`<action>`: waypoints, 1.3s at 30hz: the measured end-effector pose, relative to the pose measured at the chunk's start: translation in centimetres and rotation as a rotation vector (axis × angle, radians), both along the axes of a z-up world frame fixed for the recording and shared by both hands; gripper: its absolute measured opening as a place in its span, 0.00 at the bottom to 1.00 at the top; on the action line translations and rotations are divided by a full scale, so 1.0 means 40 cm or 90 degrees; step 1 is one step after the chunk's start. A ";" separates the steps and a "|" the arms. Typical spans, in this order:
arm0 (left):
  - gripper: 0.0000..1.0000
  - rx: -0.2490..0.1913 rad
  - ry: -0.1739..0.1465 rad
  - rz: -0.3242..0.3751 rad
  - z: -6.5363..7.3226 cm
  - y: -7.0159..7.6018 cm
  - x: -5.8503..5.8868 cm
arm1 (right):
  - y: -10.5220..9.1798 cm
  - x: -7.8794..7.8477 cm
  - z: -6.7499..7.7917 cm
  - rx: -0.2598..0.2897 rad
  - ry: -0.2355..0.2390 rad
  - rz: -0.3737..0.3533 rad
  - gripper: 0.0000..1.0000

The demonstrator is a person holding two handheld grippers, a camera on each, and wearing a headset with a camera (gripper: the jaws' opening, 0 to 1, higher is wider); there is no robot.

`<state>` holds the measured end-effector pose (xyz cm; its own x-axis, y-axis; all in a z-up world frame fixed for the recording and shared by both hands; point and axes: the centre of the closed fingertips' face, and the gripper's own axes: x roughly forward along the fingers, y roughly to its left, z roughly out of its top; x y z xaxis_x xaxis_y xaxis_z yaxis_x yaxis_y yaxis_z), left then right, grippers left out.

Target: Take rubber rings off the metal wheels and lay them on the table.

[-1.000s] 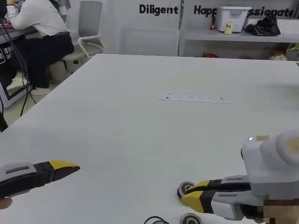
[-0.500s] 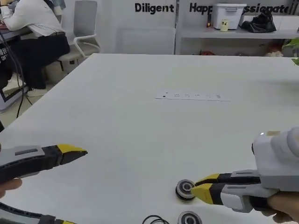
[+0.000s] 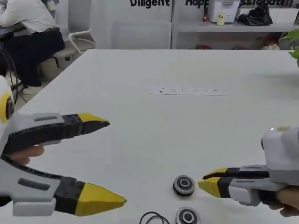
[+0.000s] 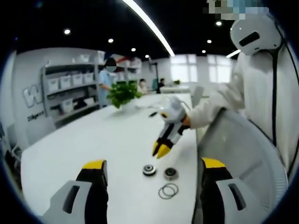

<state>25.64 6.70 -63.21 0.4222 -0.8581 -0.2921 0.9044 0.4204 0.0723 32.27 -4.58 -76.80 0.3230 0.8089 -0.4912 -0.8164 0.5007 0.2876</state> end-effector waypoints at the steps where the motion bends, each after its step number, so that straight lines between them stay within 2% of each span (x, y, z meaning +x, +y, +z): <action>1: 0.82 0.000 -0.003 -0.004 0.005 -0.005 0.003 | 0.000 -0.002 0.002 0.000 0.001 0.001 0.12; 6: 0.82 0.018 -0.011 -0.021 0.007 -0.025 0.020 | -0.008 -0.003 0.035 0.028 -0.002 0.007 0.12; 9: 0.81 0.025 -0.015 -0.030 0.006 -0.038 0.033 | -0.014 -0.004 0.045 0.026 -0.014 0.017 0.13; 13: 0.81 0.028 -0.021 -0.046 0.016 -0.056 0.047 | -0.022 -0.016 0.038 0.007 -0.018 0.040 0.14; 18: 0.78 0.028 -0.034 -0.046 0.023 -0.072 0.084 | -0.025 -0.021 0.036 -0.007 -0.027 0.063 0.15; 21: 0.73 0.046 -0.062 -0.042 0.009 -0.071 0.122 | -0.019 -0.017 0.035 -0.015 -0.033 0.076 0.16; 24: 0.74 0.056 -0.054 -0.044 -0.012 -0.085 0.141 | -0.013 -0.012 0.032 -0.024 -0.041 0.090 0.17; 27: 0.73 0.062 -0.059 -0.055 -0.028 -0.100 0.151 | -0.008 -0.003 0.033 -0.028 -0.056 0.101 0.17; 30: 0.70 0.054 -0.049 -0.060 -0.044 -0.117 0.164 | 0.000 0.002 0.027 -0.029 -0.058 0.110 0.18; 32: 0.67 0.053 -0.050 -0.062 -0.057 -0.130 0.173 | 0.003 0.003 0.019 -0.037 -0.062 0.116 0.18; 34: 0.66 0.037 -0.045 -0.068 -0.066 -0.147 0.178 | 0.006 0.006 0.000 -0.050 -0.060 0.122 0.17; 36: 0.65 0.018 -0.030 -0.070 -0.079 -0.165 0.185 | 0.011 0.007 -0.014 -0.058 -0.057 0.129 0.17; 39: 0.63 0.031 -0.027 -0.073 -0.112 -0.182 0.192 | 0.016 0.010 -0.026 -0.064 -0.057 0.136 0.17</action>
<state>33.32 -0.58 -67.67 0.3349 -0.8869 -0.3182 0.9421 0.3095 0.1287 32.66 -3.96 -77.84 0.1958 0.8120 -0.5498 -0.9270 0.3361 0.1663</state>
